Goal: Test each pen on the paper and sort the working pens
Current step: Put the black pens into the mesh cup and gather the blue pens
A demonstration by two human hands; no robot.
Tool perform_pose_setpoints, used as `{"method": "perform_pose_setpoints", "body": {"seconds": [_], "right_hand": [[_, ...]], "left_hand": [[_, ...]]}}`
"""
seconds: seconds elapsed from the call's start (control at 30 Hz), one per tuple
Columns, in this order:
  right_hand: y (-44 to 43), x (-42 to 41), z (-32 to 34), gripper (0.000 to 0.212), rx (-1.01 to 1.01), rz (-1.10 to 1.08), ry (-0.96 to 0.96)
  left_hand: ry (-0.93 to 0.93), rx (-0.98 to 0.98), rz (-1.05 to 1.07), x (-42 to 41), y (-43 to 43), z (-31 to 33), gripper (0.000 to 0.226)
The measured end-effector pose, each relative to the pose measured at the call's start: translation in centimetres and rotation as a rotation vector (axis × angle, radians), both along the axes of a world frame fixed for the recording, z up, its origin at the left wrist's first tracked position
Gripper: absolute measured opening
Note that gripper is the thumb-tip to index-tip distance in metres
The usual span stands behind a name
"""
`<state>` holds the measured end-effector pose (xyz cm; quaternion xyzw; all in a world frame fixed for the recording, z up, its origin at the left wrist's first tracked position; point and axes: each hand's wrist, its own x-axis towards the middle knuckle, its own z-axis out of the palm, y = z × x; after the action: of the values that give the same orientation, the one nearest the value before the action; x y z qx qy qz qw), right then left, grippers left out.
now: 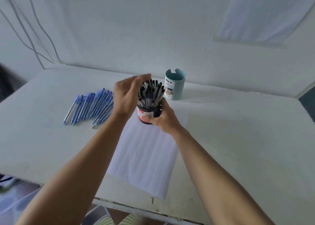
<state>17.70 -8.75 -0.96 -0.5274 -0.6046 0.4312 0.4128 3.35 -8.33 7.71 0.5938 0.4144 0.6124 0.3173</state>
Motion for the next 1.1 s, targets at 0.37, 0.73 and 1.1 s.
{"method": "perform_pose_setpoints", "body": {"seconds": [0.37,0.73,1.1], "right_hand": [[-1.3,0.3,0.5,0.065,0.06,-0.166,0.021],[-2.9,6.0,0.2,0.052,0.146,-0.517,0.02],[-2.6,7.4,0.0,0.07,0.107,-0.494,0.005]], "left_hand": [[0.219,-0.394,0.275,-1.3,-0.3,-8.4,0.027],[1.225,-0.293,-0.033,0.8,-0.7,-10.8,0.072],[1.202,-0.298,-0.025,1.6,0.1,-10.9,0.071]]}}
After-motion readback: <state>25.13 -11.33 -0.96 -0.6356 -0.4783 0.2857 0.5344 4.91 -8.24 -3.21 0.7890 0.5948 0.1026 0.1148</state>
